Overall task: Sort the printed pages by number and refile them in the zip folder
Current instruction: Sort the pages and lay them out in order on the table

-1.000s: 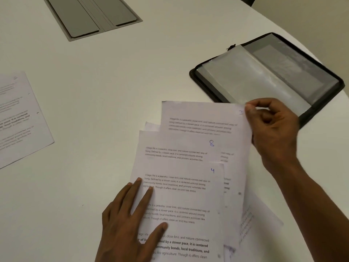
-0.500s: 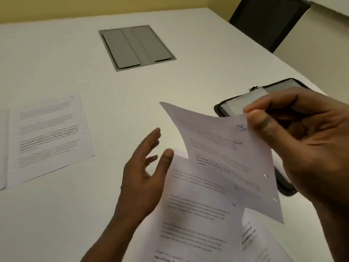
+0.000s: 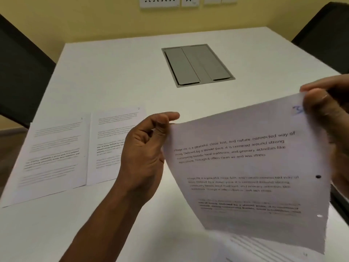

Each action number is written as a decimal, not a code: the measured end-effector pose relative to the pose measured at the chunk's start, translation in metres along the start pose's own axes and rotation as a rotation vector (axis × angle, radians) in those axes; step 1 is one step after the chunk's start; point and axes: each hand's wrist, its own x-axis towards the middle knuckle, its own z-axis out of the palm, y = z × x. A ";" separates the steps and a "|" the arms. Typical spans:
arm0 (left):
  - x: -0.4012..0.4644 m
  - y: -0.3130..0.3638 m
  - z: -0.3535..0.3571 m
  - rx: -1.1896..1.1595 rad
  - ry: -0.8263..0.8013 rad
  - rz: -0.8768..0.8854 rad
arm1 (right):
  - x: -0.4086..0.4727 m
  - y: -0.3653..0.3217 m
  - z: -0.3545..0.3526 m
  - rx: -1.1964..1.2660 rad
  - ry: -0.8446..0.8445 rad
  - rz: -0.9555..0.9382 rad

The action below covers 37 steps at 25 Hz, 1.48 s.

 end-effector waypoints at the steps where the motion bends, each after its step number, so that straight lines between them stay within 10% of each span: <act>1: 0.006 0.003 -0.008 -0.004 0.047 0.025 | 0.009 0.004 0.010 0.046 0.011 0.029; 8: 0.113 -0.022 -0.066 -0.121 0.358 -0.182 | 0.019 0.086 0.086 0.095 -0.402 0.562; 13: 0.186 -0.054 -0.095 0.069 0.322 -0.374 | -0.009 0.142 0.113 0.113 -0.285 0.728; 21: 0.267 -0.066 -0.095 0.476 0.165 -0.393 | 0.024 0.193 0.127 -0.109 -0.176 0.582; 27: 0.265 -0.105 -0.127 1.408 -0.050 0.307 | 0.043 0.221 0.141 -0.313 -0.170 0.436; 37: 0.235 -0.159 -0.161 1.612 -0.271 0.147 | 0.013 0.237 0.152 -0.744 -0.204 -0.007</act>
